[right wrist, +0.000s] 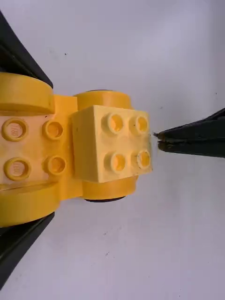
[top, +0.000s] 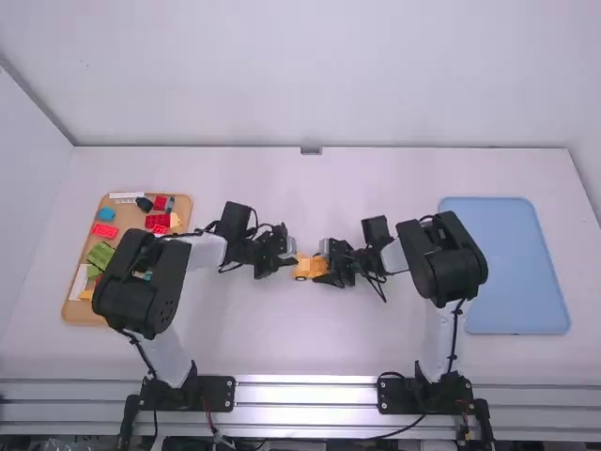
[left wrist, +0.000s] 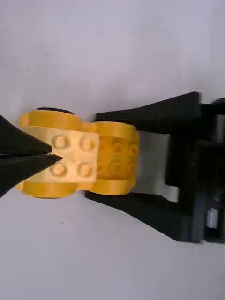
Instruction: Assemble lego blocks to make yellow taxi
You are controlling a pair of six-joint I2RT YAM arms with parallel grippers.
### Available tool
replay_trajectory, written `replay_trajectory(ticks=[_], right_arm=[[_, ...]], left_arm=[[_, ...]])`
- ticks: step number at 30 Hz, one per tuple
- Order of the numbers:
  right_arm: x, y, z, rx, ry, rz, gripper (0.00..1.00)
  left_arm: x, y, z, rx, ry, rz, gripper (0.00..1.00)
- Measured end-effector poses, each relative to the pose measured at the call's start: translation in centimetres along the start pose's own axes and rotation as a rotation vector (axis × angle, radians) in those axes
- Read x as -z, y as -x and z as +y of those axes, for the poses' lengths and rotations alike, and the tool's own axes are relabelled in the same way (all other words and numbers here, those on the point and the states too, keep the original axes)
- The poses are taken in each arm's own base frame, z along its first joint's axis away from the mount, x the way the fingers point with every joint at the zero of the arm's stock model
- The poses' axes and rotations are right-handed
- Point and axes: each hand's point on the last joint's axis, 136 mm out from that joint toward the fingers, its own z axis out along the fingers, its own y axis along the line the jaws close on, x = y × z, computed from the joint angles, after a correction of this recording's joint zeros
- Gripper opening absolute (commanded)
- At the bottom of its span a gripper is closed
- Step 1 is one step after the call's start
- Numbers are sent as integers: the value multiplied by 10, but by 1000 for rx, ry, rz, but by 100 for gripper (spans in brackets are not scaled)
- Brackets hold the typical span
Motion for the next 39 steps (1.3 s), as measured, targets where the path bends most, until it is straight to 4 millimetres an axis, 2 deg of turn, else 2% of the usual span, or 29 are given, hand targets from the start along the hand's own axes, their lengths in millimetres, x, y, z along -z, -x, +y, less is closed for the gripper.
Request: replay_trajectory(ticks=[4, 8, 14, 28, 34, 39], right_arm=[[0, 0, 0, 2, 0, 0, 53], [0, 0, 0, 2, 0, 0, 53], [0, 0, 0, 2, 0, -1, 53], [0, 0, 0, 2, -2, 2, 53], [-1, 0, -1, 3, -3, 2, 53], [-1, 0, -1, 1, -3, 2, 53]], left_arm=[[4, 30, 2, -89, -8, -58, 2], [-6, 37, -3, -119, -29, -59, 2], [-29, 13, -13, -59, -93, -41, 2], [-26, 13, -9, 13, -111, -27, 2], [-20, 11, 0, -11, -50, 34, 2], [-21, 9, -1, -24, -40, 29, 2]])
